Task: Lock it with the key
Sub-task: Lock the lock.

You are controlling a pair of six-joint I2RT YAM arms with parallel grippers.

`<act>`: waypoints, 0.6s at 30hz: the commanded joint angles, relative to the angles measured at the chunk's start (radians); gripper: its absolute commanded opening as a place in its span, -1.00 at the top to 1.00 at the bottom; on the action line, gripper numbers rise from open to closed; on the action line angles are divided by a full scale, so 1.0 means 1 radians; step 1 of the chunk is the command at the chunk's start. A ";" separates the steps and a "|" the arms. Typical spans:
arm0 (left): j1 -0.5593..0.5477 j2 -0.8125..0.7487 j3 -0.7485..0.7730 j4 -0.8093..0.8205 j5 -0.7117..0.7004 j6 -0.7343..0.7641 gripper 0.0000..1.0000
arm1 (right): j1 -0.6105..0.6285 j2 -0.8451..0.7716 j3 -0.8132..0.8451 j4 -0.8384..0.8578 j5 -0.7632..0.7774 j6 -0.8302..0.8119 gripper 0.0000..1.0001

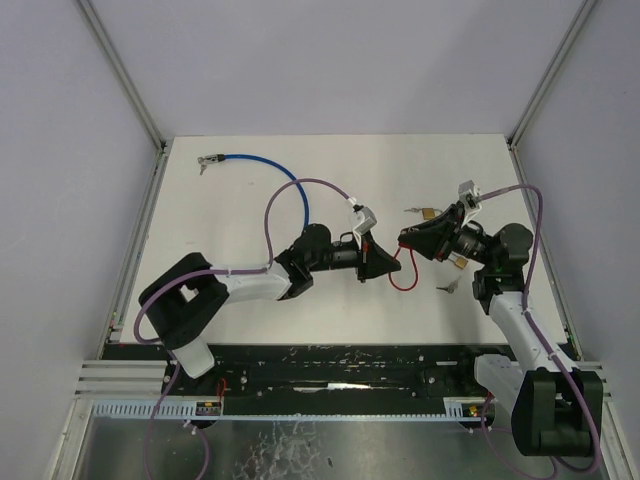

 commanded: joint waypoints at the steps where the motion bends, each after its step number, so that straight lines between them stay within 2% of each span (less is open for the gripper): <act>1: -0.020 0.007 0.058 0.257 -0.042 -0.035 0.99 | 0.006 -0.005 -0.040 0.156 0.006 0.098 1.00; 10: -0.028 0.049 0.077 0.309 -0.113 -0.014 0.99 | 0.006 -0.017 -0.042 0.183 0.004 0.141 1.00; 18: -0.027 0.041 0.084 0.379 -0.175 -0.019 0.99 | 0.007 -0.022 -0.048 0.173 0.012 0.105 1.00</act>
